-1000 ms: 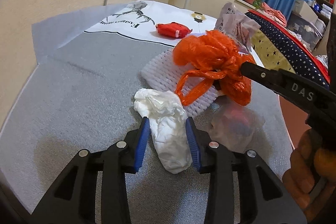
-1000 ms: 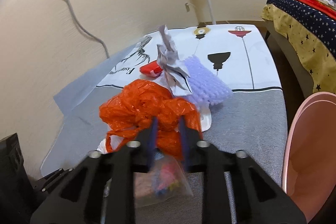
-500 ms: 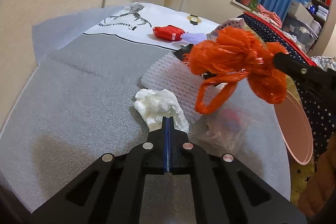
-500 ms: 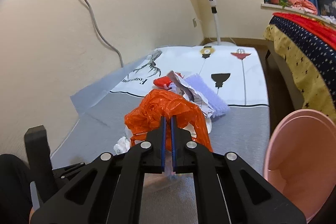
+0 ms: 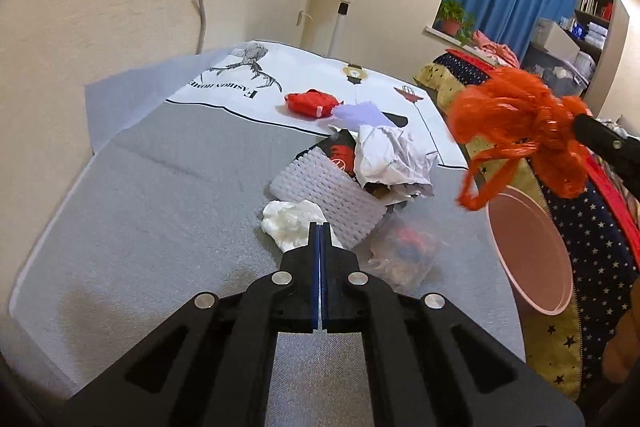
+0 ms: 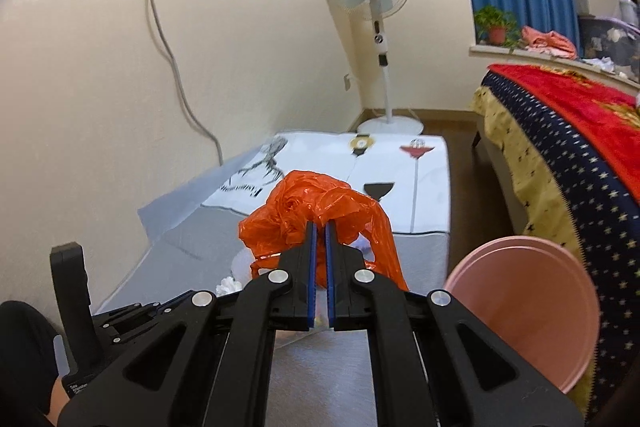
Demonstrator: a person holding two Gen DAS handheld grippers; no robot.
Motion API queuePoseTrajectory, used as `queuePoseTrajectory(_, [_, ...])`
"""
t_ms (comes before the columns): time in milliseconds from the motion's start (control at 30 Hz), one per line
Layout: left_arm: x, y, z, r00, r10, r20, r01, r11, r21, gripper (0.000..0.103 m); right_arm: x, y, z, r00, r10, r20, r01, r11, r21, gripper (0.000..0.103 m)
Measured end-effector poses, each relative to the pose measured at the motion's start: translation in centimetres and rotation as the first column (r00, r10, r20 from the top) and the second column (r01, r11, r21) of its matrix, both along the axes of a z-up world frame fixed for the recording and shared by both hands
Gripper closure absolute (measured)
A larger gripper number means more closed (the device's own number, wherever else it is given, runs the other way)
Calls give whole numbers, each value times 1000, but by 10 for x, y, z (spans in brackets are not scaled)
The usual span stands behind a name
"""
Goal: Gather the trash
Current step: 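Carry the tissue in the left tool and orange bag in the right tool over the bin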
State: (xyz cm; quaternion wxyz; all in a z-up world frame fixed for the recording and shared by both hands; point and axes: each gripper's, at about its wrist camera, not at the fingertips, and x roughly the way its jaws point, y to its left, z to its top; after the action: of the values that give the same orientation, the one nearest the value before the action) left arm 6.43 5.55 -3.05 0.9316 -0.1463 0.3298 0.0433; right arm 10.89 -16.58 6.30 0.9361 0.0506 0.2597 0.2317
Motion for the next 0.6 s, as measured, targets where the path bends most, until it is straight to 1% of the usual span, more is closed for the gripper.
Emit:
queuePoseTrajectory(67, [1,3,-3,1000,-1,-3,1,1000,-25,103,-3,-10,9,1000,-14,2,14,1000,0,99])
queuePoseTrajectory(133, [3,1,-8,1000,-1,-11,0,1000,-21,102,-7,-21,18,1000,-26,9,26,1000,-3,99])
queuePoseTrajectory(167, [5,-1,-10,1000,-5,-21,5,1000,-12,99,-9,-26,22,999,-33,15,33,999,-1,99])
queuePoseTrajectory(200, [7,-3,-12,1000,-6,-27,6,1000,-7,89,-10,-32,26,999,-38,21,38,999,0,99])
queuePoseTrajectory(233, [8,-4,-14,1000,-2,-28,2,1000,-4,83,-12,-39,31,999,-45,26,45,999,1,99])
queuePoseTrajectory(267, [10,-5,-14,1000,5,-25,-5,1000,0,74,-13,-45,35,998,-51,29,51,999,0,99])
queuePoseTrajectory(300, [12,-6,-15,1000,8,-23,-8,1000,3,73,-13,-52,39,998,-58,30,58,998,-2,99])
queuePoseTrajectory(467, [24,-11,-18,999,25,-35,-24,999,24,72,-13,-73,48,996,-76,40,77,997,-23,99])
queuePoseTrajectory(533, [31,-14,-21,998,36,-51,-34,999,33,72,-12,-82,47,995,-88,38,89,996,-11,99])
queuePoseTrajectory(600, [35,-17,-23,996,52,-71,-48,997,59,72,-10,-88,42,994,-104,30,104,995,3,99])
